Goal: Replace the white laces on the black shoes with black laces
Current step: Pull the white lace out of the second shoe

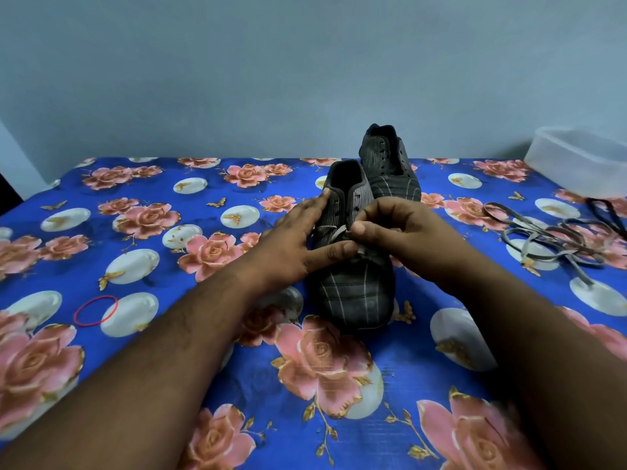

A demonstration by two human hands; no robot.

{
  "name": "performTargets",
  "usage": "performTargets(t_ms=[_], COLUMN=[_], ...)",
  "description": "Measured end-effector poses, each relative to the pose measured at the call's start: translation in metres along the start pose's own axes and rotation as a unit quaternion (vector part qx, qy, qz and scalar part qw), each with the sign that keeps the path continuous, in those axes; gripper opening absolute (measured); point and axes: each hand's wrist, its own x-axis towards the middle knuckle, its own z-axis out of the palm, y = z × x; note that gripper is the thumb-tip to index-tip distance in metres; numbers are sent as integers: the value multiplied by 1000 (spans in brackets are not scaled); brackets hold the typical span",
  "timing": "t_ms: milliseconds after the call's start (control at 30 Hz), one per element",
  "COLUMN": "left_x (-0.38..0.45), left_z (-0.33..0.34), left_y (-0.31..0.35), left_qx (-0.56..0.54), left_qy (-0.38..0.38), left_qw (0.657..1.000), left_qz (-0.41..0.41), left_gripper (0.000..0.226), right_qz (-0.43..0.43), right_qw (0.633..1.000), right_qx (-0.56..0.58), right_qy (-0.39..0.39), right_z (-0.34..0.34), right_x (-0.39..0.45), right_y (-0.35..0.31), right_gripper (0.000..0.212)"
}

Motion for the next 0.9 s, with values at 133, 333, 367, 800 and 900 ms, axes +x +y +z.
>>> performTargets(t_ms=[133,333,367,800,900], left_x=[0,0,-1,2,1], left_z=[0,0,0,1,1], left_y=[1,2,2,-1,0], left_qx=[6,-5,-4,23,32], left_qy=[-3,2,1,15,16], left_qw=[1000,1000,1000,999,999], left_qz=[-6,-6,-7,-20,-20], left_gripper=[119,120,120,125,124], right_qz=[-28,7,12,-84,-10], right_qw=[998,994,993,990,997], right_qx=[-40,98,105,-51,56], right_qy=[29,41,46,101,49], right_z=[2,-4,-3,1,0], right_x=[2,0,0,2,-3], right_y=[3,-1,-2,2,-7], right_gripper=[8,19,21,15,28])
